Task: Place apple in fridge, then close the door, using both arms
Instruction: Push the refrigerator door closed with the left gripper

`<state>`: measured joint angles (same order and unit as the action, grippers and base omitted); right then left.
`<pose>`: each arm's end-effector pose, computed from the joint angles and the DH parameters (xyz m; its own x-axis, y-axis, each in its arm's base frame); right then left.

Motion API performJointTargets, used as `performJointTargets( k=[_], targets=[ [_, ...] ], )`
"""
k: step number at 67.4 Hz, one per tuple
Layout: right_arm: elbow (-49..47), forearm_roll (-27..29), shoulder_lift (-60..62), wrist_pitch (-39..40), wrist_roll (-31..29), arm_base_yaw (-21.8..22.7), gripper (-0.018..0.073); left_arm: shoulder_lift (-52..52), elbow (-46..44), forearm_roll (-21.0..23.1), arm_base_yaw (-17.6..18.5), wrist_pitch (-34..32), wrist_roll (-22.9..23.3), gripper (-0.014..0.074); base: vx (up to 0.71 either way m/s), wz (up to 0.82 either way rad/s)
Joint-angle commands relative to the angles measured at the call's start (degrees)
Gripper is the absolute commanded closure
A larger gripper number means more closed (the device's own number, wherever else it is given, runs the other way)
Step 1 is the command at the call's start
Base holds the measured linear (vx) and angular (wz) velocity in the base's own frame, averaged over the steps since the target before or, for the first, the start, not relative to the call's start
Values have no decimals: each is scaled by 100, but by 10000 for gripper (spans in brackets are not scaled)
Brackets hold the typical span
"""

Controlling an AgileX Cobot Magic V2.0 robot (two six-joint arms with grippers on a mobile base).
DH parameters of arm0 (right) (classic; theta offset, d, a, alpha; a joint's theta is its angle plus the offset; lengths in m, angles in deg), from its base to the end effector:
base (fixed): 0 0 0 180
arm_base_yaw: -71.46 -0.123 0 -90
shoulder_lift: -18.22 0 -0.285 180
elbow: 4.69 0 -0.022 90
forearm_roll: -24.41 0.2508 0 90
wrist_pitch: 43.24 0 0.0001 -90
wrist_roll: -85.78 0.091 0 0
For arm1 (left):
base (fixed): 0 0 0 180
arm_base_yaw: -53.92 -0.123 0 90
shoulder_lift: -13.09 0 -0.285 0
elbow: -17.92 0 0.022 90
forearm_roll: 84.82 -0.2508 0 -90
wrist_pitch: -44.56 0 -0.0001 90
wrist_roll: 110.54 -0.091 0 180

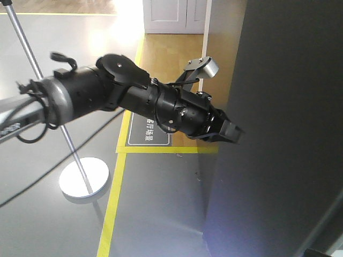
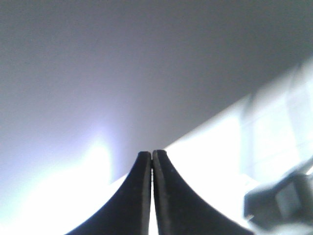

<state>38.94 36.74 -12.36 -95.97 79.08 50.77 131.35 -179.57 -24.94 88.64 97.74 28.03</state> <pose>0.0527 0.0365 0.3042 -0.5607 -0.1963 -0.8044 -0.4681 0.8765 0.1124 0.3192 -0.2979 0.3027 -0.6394 0.3742 -0.6716 0.7683 0.3426 -0.5406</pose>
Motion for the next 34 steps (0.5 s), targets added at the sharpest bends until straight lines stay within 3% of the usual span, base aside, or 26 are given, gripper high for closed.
performJointTargets(
  k=[1, 9, 17, 26, 34],
  targets=[
    [-141, 53, -29, 303, -32, 2, -28, -701, -201, -734, 1, -327, 580, 603, 0, 0],
    [-141, 53, -29, 303, -32, 2, -28, -1241, -76, -2380, 28, -561, 1359, 603, 0, 0],
    [-141, 53, -29, 303, -32, 2, -28, -1861, 490, -3458, 27, -873, 1929, 603, 0, 0],
    [-141, 53, -29, 303, -32, 2, -28, -2606, 1423, -3904, -18, -1445, 2163, 603, 0, 0],
    [-141, 53, -29, 291, -32, 2, -28, -3240, 2328, -3996, -111, -1834, 2163, 603, 0, 0]
  ],
)
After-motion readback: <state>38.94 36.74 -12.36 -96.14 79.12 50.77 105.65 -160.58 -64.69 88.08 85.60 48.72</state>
